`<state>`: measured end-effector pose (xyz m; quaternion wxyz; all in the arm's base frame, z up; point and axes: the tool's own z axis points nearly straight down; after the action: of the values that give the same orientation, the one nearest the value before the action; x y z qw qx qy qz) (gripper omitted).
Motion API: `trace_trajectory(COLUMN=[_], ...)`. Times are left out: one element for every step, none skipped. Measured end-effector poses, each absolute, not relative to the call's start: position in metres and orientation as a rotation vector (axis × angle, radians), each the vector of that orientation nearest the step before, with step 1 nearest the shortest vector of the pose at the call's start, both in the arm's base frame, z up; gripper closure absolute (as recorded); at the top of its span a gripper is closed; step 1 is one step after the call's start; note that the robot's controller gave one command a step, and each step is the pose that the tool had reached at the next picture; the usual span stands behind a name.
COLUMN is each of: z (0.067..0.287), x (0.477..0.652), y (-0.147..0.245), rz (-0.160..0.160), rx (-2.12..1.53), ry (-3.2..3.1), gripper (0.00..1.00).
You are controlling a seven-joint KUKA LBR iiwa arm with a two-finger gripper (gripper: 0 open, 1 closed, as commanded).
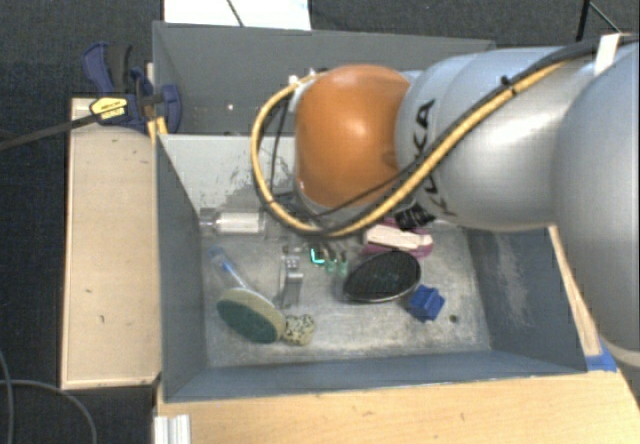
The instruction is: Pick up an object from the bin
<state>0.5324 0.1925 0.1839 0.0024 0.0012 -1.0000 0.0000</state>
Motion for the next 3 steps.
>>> trace_trajectory(z=[0.068, 0.072, 0.191], x=[0.522, 0.525, 0.523], y=[0.235, 0.231, 0.237], rz=[-0.001, 0.003, -0.005], rx=[0.030, 0.015, 0.049], ry=[-3.134, -3.140, -3.150], gripper=[0.00, 1.00, 1.00])
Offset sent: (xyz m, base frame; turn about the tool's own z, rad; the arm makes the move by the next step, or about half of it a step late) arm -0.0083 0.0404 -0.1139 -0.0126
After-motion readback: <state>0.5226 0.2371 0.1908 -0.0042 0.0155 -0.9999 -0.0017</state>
